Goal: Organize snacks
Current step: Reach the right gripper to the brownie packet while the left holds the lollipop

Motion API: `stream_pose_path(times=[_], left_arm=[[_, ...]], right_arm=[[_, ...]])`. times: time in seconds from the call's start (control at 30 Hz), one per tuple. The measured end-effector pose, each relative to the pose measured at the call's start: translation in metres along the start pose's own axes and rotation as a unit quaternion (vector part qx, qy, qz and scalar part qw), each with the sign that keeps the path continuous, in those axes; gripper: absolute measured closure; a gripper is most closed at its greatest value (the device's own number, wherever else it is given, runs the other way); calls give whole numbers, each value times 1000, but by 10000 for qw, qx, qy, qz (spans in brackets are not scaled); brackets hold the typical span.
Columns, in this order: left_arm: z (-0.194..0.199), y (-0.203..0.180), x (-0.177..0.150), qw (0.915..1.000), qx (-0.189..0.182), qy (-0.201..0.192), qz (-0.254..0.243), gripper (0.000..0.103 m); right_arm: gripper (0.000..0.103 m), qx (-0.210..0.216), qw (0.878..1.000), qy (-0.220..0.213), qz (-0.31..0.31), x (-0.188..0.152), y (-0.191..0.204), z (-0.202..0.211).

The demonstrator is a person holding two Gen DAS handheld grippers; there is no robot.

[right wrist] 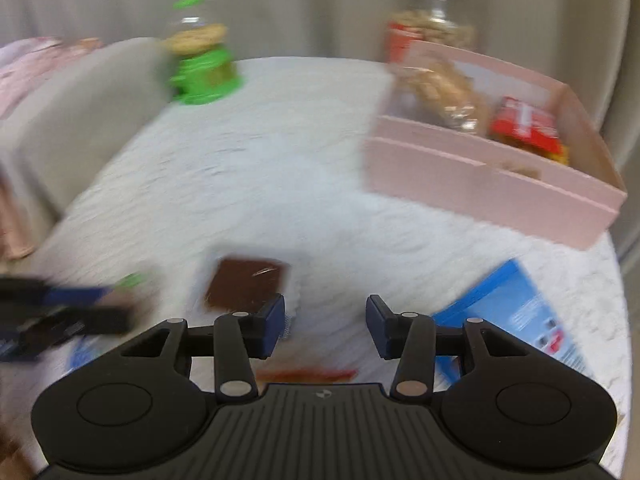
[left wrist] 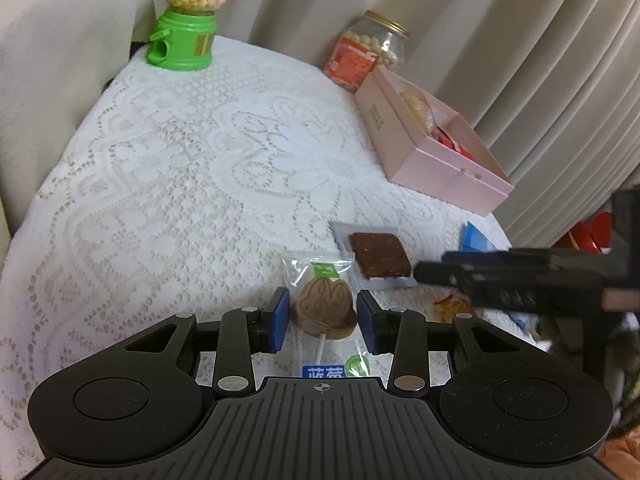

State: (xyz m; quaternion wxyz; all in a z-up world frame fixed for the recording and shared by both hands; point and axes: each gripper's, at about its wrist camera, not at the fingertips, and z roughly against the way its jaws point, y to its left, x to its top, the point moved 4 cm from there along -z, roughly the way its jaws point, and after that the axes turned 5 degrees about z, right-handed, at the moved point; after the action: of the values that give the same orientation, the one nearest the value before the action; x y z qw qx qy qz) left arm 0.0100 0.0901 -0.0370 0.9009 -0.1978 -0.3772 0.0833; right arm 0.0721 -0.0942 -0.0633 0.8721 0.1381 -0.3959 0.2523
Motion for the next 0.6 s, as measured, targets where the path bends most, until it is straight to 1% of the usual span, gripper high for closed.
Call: stream_pose_path(times=[0.03,0.07,0.13,0.27,0.37,0.43,0.53,0.6], left_arm=[[1,1,1,10000,23,-26,14,61],[1,2,2,10000,41,-51,32,61],[1,4,3,9999,79,-80,65,61],[2,12,4,9996,223,-111,120,61],[6,15,4,9995,238,-161,148,61],[8,17,5,9994,227,-188,164,61],[8,17,5,9995,147,-187,183,61],[9,15,4,9997,98,-179,152,61]], right_arm=[[55,-4,10000,-14,53,-1,4,3],[45,-11,9999,-33,108,-1,7,5],[37,-78,9998,-125,95,0,14,6],[37,-103,9994,-188,-282,8,22,-8],[37,-169,9982,-166,-547,12,26,-22],[34,-322,9983,-181,-449,14,31,-29],[34,-460,9986,-134,-239,16,36,-28],[33,-538,9983,-81,-214,15,34,-27]])
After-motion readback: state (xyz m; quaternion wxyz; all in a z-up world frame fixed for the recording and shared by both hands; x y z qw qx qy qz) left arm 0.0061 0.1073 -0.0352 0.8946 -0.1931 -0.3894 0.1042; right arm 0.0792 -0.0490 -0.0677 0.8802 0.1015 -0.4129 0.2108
